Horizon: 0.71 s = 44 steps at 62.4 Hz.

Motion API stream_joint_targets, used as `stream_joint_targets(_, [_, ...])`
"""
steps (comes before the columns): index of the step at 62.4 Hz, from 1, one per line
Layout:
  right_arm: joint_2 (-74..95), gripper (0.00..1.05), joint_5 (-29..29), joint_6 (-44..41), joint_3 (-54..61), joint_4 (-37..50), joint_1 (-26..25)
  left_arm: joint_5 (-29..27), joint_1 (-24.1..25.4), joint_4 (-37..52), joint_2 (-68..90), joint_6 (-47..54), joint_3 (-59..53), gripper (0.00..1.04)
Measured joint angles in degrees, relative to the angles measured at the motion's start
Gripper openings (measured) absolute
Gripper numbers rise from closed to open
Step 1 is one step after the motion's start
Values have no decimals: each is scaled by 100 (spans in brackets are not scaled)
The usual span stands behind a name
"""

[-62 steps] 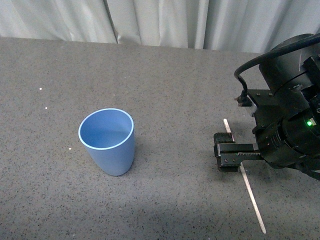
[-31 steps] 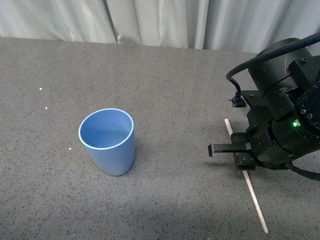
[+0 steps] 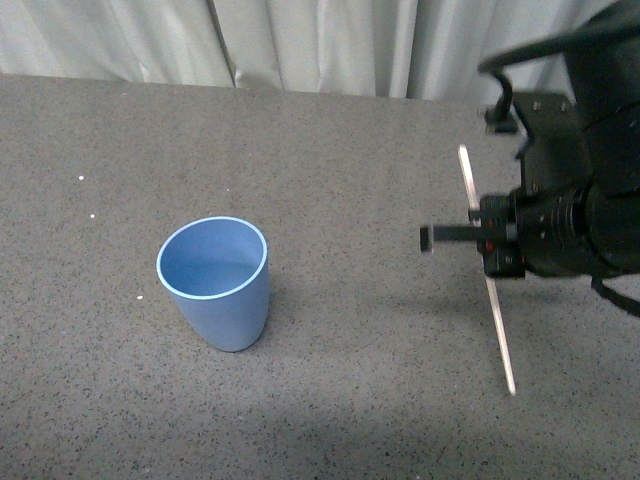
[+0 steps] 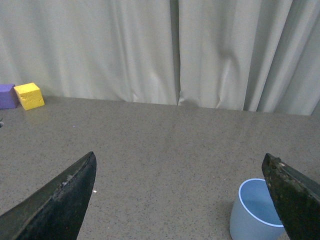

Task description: Transfer chopsticks to blue cup

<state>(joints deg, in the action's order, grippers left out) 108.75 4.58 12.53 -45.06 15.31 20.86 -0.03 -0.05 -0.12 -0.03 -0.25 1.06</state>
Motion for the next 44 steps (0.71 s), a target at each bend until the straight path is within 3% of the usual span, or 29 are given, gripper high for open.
stream_joint_targets(22, [-546,1,-1628,-15,302,3182,535,2,0,0,0,2,0,98])
stream_joint_targets(31, [-393,1,-2223,-79,81,3740,907,2,0,0,0,2,0,98])
stream_joint_targets(44, [111,1,-2476,-63,-275,3945,1224,0,0,0,0,0,0,98])
